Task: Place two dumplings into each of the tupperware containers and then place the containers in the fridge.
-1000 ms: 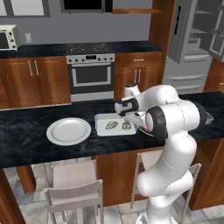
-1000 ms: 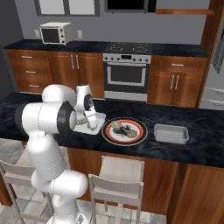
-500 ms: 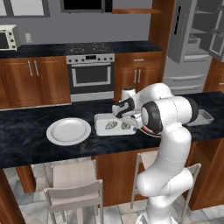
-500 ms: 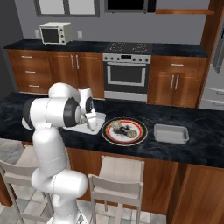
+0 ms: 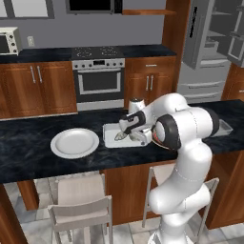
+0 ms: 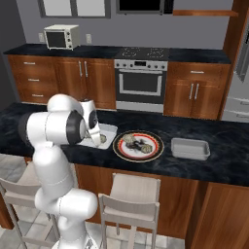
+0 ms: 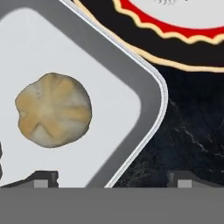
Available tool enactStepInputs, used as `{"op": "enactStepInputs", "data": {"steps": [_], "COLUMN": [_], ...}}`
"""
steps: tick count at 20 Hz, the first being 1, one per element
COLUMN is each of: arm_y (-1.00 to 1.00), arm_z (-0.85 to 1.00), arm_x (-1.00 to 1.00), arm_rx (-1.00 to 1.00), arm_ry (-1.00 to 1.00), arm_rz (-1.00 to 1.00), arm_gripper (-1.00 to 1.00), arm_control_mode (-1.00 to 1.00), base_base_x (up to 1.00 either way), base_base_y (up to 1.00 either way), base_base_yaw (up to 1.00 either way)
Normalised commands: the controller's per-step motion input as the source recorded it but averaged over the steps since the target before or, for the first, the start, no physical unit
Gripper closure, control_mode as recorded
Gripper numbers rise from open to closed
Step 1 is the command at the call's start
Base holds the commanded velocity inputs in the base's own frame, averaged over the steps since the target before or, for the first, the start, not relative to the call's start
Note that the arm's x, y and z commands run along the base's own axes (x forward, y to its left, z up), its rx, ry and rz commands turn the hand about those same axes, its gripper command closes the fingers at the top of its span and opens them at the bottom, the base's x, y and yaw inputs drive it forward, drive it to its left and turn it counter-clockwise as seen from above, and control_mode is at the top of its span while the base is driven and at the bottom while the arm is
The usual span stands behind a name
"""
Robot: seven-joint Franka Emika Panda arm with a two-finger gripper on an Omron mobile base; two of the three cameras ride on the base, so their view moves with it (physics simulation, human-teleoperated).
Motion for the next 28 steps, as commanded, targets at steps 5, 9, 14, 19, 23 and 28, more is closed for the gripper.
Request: {"op": "enactStepInputs", "data": {"steps": [5, 9, 14, 19, 23, 28], "arm_y": [0.05, 0.11, 0.14, 0.03, 0.01, 0.01], "arm_z": [-0.1, -0.21, -0.59, -0.64, -0.43, 0.06], "arm_x": [0.04, 0.22, 0.2, 0.28, 0.05, -0.15], "arm_rx": [0.01, 0.02, 0.0, 0.0, 0.04, 0.15], "arm_ry": [-0.02, -0.05, 0.0, 0.0, -0.02, -0.25], "arm_rz": [-0.18, -0.13, -0.07, -0.01, -0.06, -0.19], "arm_gripper": [-1.0, -1.0, -1.0, 1.0, 1.0, 1.0], "arm_control_mode": [-1.0, -1.0, -1.0, -1.0, -1.0, -1.0], "base_base_x": [0.0, 0.0, 0.0, 0.0, 0.0, 0.0], "base_base_y": [0.0, 0.0, 0.0, 0.0, 0.0, 0.0], "base_base_yaw": [0.0, 0.0, 0.0, 0.0, 0.0, 0.0]}}
